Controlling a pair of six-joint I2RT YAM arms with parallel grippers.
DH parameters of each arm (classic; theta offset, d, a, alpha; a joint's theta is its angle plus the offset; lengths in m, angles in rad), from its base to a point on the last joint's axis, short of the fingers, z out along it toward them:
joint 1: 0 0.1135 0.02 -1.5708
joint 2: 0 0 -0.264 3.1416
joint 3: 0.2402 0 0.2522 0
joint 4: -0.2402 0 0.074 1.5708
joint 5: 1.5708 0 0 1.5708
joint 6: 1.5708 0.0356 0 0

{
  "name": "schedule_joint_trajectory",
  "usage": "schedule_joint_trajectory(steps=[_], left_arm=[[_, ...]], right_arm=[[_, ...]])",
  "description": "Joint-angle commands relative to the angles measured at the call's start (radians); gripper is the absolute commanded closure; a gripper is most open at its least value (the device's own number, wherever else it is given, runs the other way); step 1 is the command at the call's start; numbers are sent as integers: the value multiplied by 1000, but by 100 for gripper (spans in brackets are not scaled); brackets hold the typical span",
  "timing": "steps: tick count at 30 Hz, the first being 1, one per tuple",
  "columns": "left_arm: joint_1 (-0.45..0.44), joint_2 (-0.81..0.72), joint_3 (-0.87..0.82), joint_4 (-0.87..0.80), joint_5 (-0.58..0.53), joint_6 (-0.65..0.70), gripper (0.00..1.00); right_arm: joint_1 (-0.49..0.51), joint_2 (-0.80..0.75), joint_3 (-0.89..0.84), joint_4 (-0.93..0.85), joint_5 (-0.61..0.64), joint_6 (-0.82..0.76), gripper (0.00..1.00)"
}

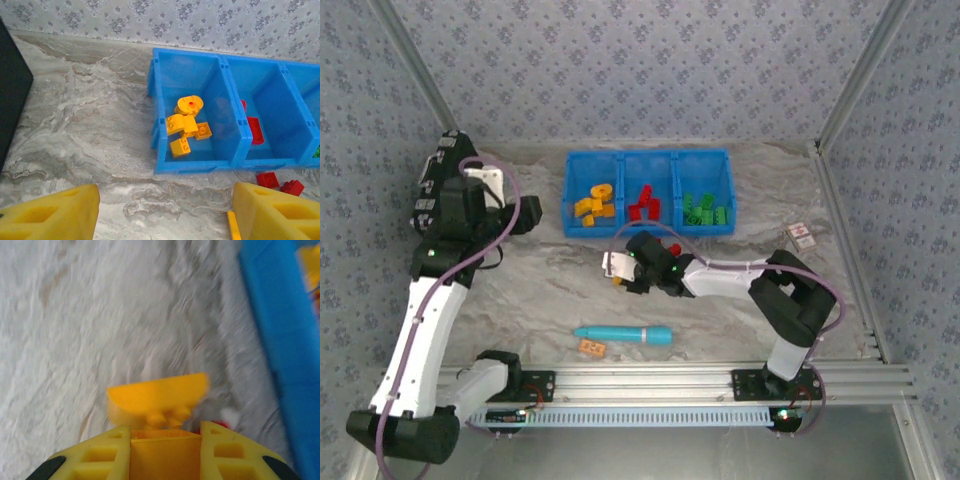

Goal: Sort the legos into containers by color
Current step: Pick up the lego from the center of the table, then place the lego in the container.

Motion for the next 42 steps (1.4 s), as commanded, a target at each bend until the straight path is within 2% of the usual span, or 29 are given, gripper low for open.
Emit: schedule_joint_trajectory(steps=[1,5,14,18,23,26,29,31,34,39,42], left_arm=[[28,-57,-43,-60,54,4,29],[32,-134,-119,-91,54,1,29],[33,-238,-171,-201,85,-28,30],[30,-263,-211,-207,113,-110,31],[30,-263,-304,-176,184,-227,32],[28,-264,-355,-151,202,-282,32],[9,-255,-414,-91,214,-329,31],[-36,-219,-448,-50,196,-358,31],[-151,-140,-457,-13,99,-398,31],[-296,-16,-465,102,-40,-472,31],[-395,75,-457,163,-173,-467,32]], right_arm=[[6,-27,121,-31,-26,-46,90],[-17,44,253,4,-47,-82,90],[-82,364,631,-25,-57,-131,89],[-96,464,755,-71,-41,-113,86],[-110,523,811,-73,-35,-101,85],[-118,550,826,-73,-31,-104,75],[-124,552,813,-36,-48,-94,58],[-123,548,814,-33,-64,-80,48],[-122,521,808,-53,-91,-63,41],[-129,442,744,-36,-100,-59,36],[-134,374,695,-25,-100,-73,36]])
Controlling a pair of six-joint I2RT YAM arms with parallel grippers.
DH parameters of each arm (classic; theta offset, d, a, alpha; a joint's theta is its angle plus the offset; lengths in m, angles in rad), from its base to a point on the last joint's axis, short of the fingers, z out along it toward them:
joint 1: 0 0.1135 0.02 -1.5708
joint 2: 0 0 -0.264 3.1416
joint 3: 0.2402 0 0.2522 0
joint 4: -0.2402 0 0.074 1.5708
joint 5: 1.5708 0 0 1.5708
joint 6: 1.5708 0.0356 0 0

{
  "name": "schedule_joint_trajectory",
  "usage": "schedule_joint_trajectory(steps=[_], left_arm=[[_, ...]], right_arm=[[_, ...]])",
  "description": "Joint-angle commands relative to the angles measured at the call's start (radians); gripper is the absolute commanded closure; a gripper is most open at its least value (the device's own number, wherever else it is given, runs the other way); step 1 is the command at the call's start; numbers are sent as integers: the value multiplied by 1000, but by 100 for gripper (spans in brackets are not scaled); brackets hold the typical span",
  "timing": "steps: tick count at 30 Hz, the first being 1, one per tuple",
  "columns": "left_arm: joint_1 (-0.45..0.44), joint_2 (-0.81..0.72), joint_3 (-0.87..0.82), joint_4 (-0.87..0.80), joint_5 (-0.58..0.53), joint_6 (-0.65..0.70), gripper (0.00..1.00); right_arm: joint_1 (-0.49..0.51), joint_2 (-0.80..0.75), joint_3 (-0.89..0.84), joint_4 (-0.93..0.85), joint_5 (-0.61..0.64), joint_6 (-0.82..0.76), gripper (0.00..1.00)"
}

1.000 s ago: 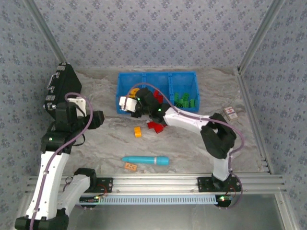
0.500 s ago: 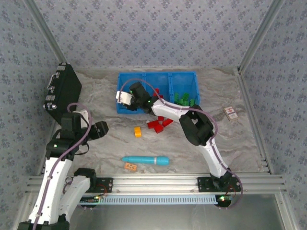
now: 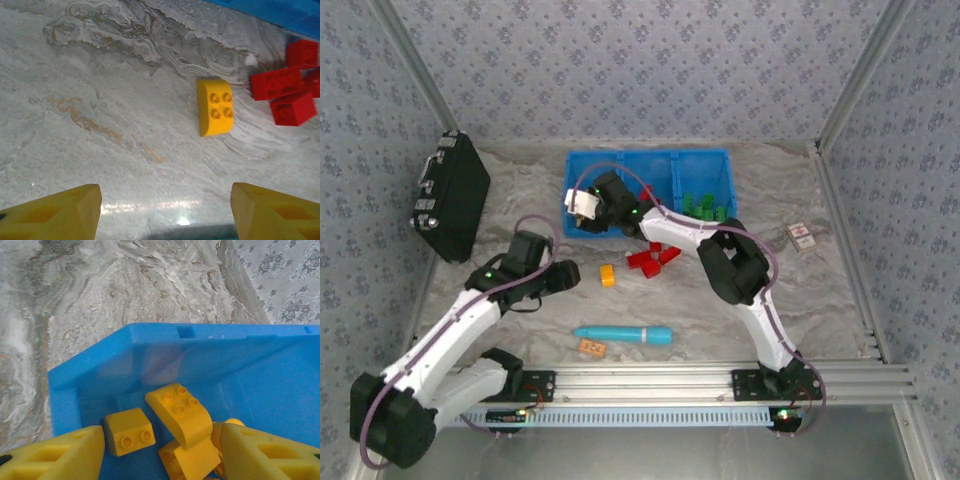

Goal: Sort the legos into containers by color
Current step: Place the lego in the container, then pick up the lego from the center of the table.

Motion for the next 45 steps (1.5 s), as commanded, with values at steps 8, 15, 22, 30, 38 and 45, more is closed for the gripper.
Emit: schedule_joint_trajectory(steps=[8,15,22,30,38,45], left_arm=[[-219,279,73,220,-284,-85,29],[-276,466,163,255,-278,-117,27],[-284,605,231,251,-286,-114,27],[-293,713,277,224,-281,-88,32],[-309,776,297,211,-267,-95,57],[-310,755,299,166,-284,-82,66]], right_arm=[[-46,-383,-235,13,34,6,33],[-127,-620,-501,-25,157,170,32],[-178,-824,-737,-123,196,287,32],[-194,-983,-886,-154,175,385,31],[-230,-1035,-938,-187,161,460,31],[-263,-1054,-974,-173,129,557,31]])
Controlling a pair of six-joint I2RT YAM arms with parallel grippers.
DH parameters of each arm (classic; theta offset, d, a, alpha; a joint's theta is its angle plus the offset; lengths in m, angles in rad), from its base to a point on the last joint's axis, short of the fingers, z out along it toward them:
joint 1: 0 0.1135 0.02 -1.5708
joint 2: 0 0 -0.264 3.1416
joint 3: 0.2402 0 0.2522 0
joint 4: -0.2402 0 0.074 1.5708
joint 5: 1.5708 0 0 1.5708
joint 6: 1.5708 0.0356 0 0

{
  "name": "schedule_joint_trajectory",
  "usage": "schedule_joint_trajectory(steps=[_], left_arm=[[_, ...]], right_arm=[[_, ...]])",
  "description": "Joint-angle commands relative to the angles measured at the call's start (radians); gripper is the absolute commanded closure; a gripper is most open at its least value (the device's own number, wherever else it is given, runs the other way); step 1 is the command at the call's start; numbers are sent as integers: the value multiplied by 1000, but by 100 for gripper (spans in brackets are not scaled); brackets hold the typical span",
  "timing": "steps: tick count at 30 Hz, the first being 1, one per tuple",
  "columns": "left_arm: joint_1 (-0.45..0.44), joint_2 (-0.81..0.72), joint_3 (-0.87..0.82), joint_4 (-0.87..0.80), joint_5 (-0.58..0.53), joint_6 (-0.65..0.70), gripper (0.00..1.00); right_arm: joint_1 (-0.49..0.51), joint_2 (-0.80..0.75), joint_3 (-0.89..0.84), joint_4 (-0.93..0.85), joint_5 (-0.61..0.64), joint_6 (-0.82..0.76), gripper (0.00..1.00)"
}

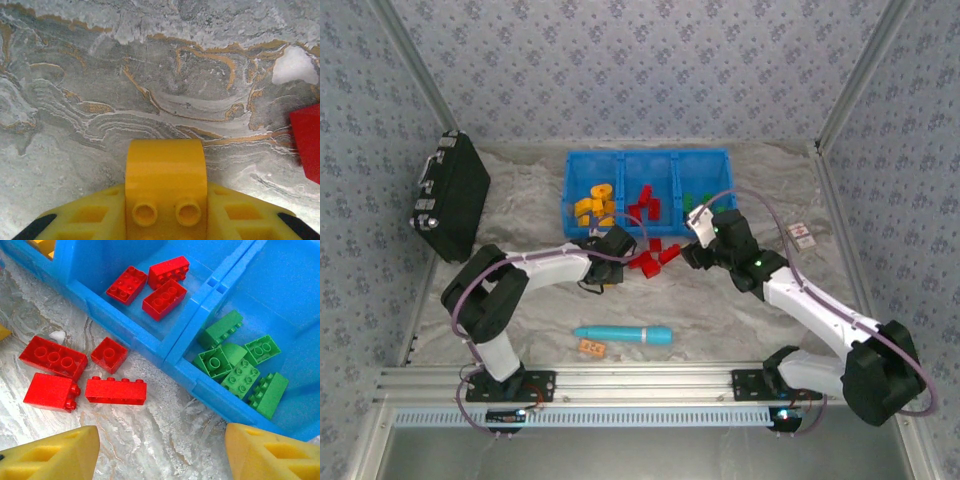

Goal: Sort the legos into containers by color
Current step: Pick up the lego from the center of the table, then place the lego in the container.

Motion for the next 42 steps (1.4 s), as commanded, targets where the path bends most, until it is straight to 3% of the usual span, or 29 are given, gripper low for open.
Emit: schedule_joint_trajectory(steps=[1,5,8,12,17,23,33,36,42], left_arm=[[-10,-13,24,-58,0,18,67],[-8,-83,95,-141,-58,76,68],[14,-129,203,-183,-81,157,68],[73,-149,344,-195,-96,283,68],[182,-116,403,-131,-75,379,68],[307,-28,431,-70,6,394,67],[333,75,473,-26,30,412,58],[336,84,472,-20,43,406,50],[336,73,469,-22,67,400,45]], right_arm=[[-25,2,-12,-6,-28,127,31],[-96,36,-44,55,-120,335,32],[-98,22,-105,161,-128,417,34],[-97,34,-102,177,-157,471,34],[-78,35,-101,169,-173,486,34],[21,78,-113,244,-184,494,34],[175,269,-35,297,-197,477,31],[201,329,2,281,-182,445,31],[259,440,92,191,-77,342,30]])
